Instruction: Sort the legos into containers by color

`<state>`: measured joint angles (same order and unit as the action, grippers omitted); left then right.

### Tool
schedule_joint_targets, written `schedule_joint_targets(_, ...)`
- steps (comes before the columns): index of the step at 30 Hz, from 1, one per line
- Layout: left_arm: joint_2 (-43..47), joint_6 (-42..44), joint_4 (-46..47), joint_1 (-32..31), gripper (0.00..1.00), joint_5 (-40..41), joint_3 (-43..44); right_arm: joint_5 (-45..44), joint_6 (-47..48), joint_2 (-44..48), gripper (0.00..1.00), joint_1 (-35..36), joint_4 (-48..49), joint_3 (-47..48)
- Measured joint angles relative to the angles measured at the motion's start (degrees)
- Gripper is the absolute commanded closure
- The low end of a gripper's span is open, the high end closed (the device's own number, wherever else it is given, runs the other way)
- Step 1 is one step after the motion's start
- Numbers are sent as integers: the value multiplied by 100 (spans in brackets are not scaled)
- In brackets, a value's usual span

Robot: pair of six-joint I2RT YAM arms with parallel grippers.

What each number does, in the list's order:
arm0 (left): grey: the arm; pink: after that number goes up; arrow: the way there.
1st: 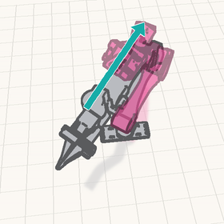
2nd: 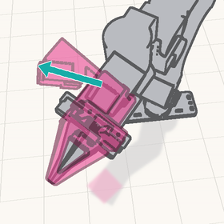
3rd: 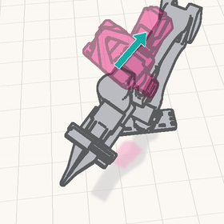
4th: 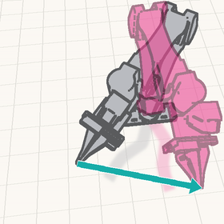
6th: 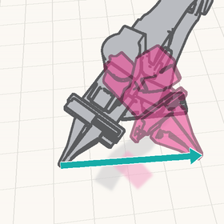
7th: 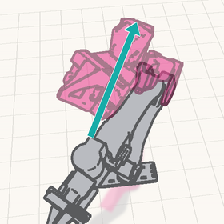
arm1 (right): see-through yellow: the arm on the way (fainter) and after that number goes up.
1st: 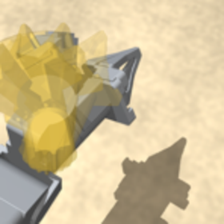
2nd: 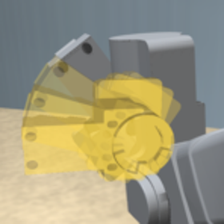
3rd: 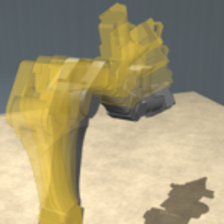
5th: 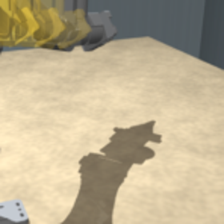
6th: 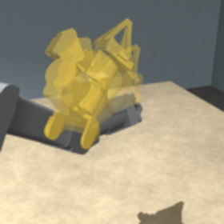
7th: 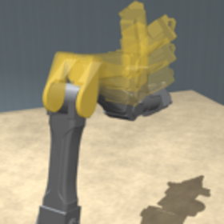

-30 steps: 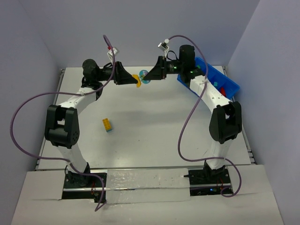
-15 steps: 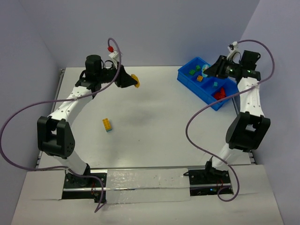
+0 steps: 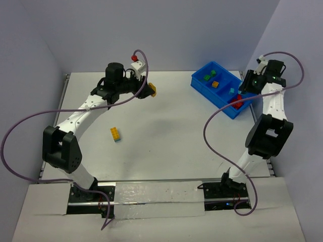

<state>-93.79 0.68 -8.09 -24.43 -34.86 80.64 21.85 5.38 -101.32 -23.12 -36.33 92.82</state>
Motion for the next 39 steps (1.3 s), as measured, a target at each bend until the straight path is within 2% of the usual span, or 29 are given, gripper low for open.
schedule_joint_targets(8, -64, 185, -47, 2, 100, 356, 179, -926, 29, -1011, 99, 782, 206, 539)
schedule_joint_targets(13, -64, 280, -129, 2, 100, 471, 177, -1254, 24, -1528, 91, 923, 293, 802)
schedule_joint_targets(18, -64, 340, -203, 2, 100, 564, 179, -1396, 24, -1805, 82, 954, 313, 888)
schedule_joint_targets(25, -111, 416, -266, 2, 100, 622, 182, -1474, 27, -1994, 54, 1082, 374, 1085)
schedule_joint_targets(30, -200, 449, -336, 2, 100, 639, 225, -1481, 22, -2081, 49, 1192, 380, 1112)
schedule_joint_targets(32, -217, 451, -354, 2, 100, 641, 225, -1495, 20, -2098, 38, 1218, 374, 1112)
schedule_joint_targets(36, -228, 451, -353, 2, 100, 641, 235, -1512, 4, -2098, 27, 1233, 390, 1112)
schedule_joint_targets(39, -228, 451, -353, 2, 100, 639, 247, -1511, -24, -2098, 24, 1233, 389, 1112)
